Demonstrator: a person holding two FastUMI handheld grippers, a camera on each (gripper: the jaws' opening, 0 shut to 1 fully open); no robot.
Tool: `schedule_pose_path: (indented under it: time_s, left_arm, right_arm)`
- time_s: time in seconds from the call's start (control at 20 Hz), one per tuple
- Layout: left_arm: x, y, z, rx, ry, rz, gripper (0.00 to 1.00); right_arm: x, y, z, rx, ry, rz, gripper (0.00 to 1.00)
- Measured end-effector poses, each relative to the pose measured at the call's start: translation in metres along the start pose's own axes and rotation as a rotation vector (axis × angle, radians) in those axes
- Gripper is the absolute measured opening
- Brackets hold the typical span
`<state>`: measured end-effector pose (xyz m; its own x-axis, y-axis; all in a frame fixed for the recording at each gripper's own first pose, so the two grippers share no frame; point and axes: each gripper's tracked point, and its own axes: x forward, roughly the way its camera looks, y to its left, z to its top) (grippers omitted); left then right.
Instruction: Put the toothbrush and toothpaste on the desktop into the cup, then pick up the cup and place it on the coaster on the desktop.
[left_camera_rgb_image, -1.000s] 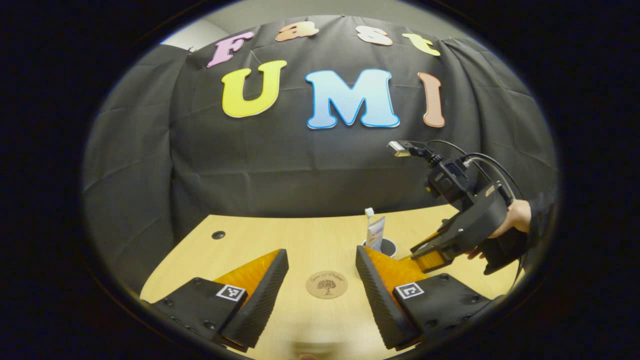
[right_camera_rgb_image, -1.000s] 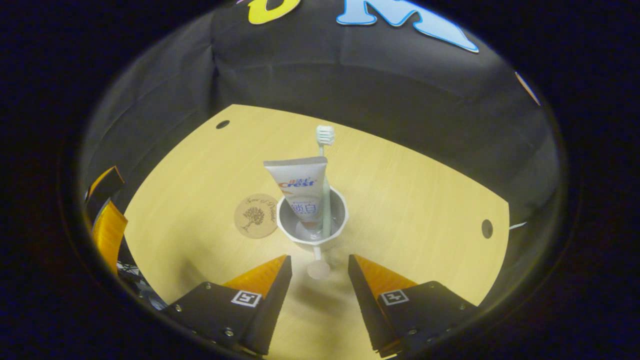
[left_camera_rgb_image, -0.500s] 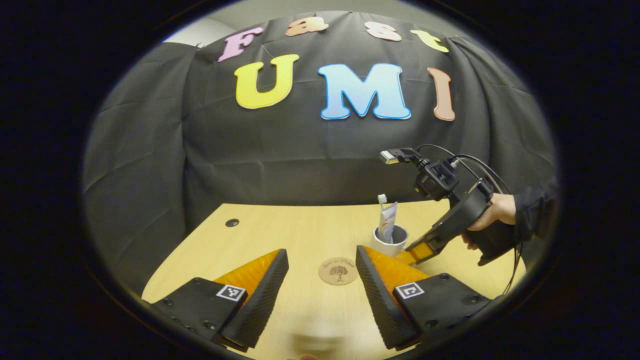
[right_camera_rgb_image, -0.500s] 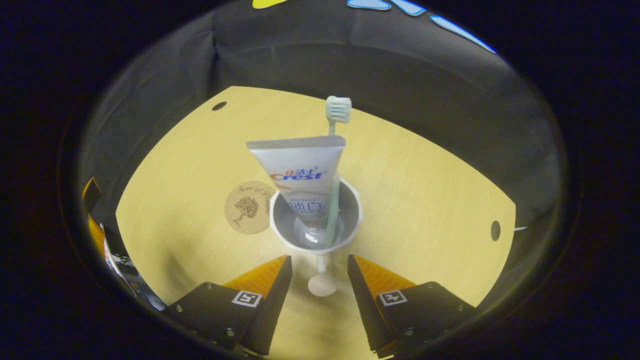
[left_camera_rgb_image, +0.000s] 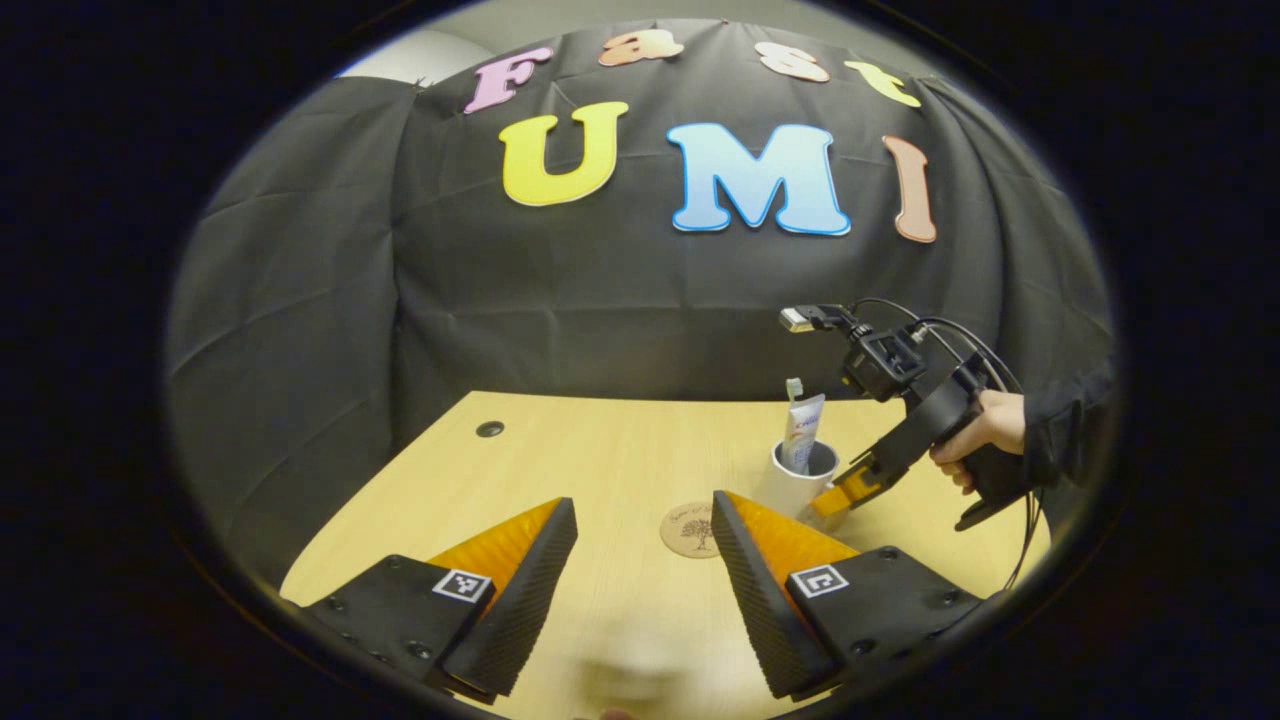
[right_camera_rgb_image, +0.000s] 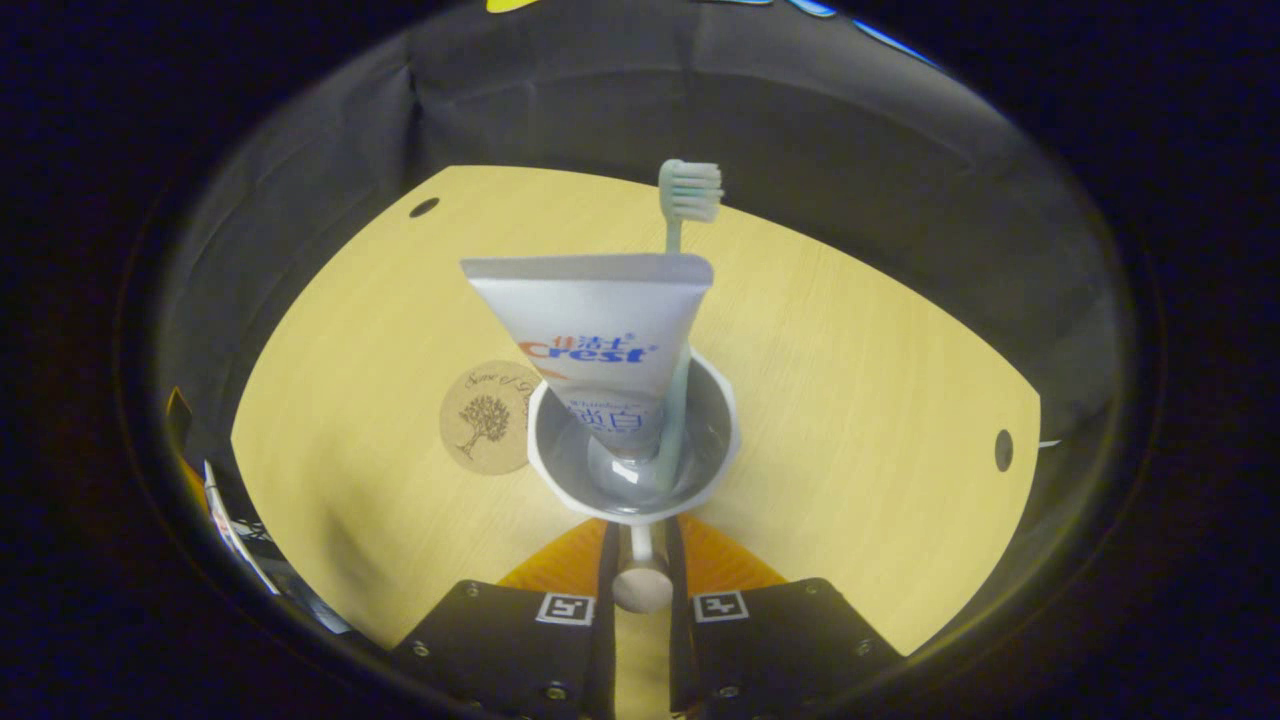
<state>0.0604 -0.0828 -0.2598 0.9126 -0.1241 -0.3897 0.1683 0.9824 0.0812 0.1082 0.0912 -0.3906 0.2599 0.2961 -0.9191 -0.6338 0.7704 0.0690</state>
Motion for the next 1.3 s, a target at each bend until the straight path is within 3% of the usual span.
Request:
schedule_pose_path:
  time_s: [0.6,1.3]
  left_arm:
    - [0.002,0.002,-0.003,-0.012,0.005,0.014,0.93]
    - [-0.011,0.023,-0.010,-0.013,0.014,0.051,0.94]
  right_arm:
    - [-0.003,0.002,0.005,0.018,-0.026,-0.002,0.17]
    - [-0.007,0.000,0.012,-0.087,-0.085,0.103,0.17]
